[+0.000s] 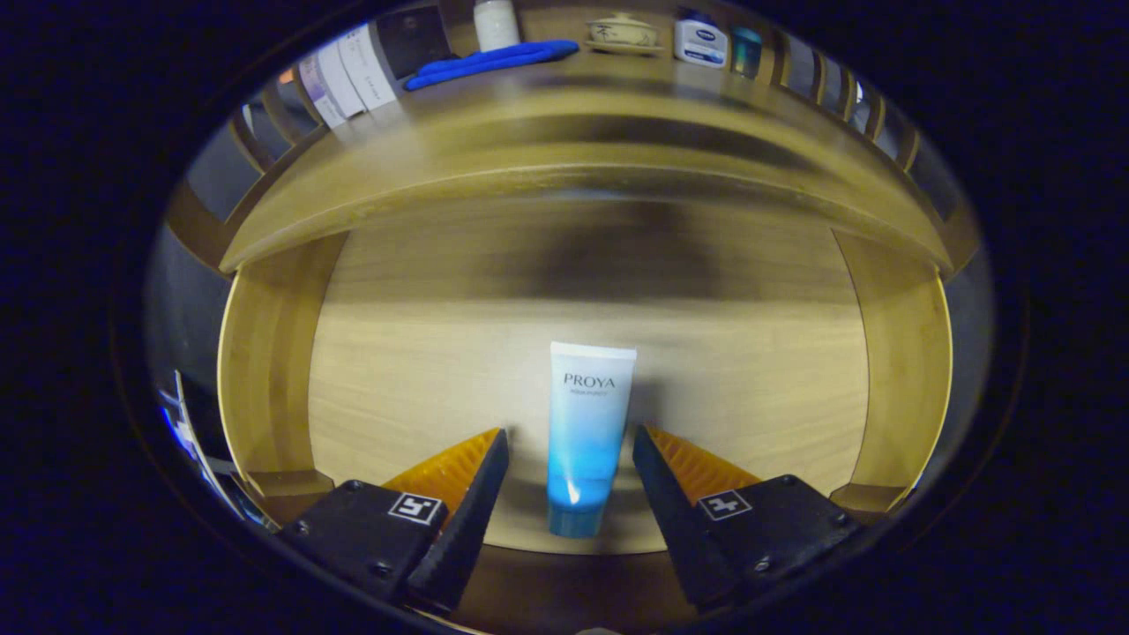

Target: Pull open the drawer, take out the items inside it, and place them on the countertop above the cabinet.

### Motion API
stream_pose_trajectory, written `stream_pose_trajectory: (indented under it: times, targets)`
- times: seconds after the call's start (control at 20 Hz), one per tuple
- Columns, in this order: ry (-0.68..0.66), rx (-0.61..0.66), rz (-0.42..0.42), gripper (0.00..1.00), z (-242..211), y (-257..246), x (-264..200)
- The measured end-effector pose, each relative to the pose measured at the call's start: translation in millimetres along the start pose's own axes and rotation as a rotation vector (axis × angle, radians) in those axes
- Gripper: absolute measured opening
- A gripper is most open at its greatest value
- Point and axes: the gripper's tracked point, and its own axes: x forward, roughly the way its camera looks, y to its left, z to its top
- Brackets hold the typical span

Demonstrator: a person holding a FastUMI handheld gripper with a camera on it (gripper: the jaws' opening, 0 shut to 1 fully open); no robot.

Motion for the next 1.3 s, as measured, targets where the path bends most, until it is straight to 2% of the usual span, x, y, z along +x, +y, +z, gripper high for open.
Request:
stream_pose_trajectory:
  times: [0.1,0.2,0.3,0.45,0.7,0.95,1.3]
  targets:
    - [0.036,0.011,0.001,0.85,-2.6,-2.1,3.2]
    - [0.02,-0.005,-0.043,0.8,-1.2,-5.1,5.3]
    - [0.003,-0.053,-0.08,0.69,-3.1,-14.8,1.9]
    - [-0.019,-0.057,-0.071,0.53,-1.7,-11.4,5.5]
    - [-0.084,-0.037,-0.039,0.46,2.2,-10.8,-1.0]
    - [-0.122,-0.06,0.017,0.44,6.8,-2.9,-13.6]
    - [-0.221,-0.074,0.067,0.44,47.8,-0.9,-73.0]
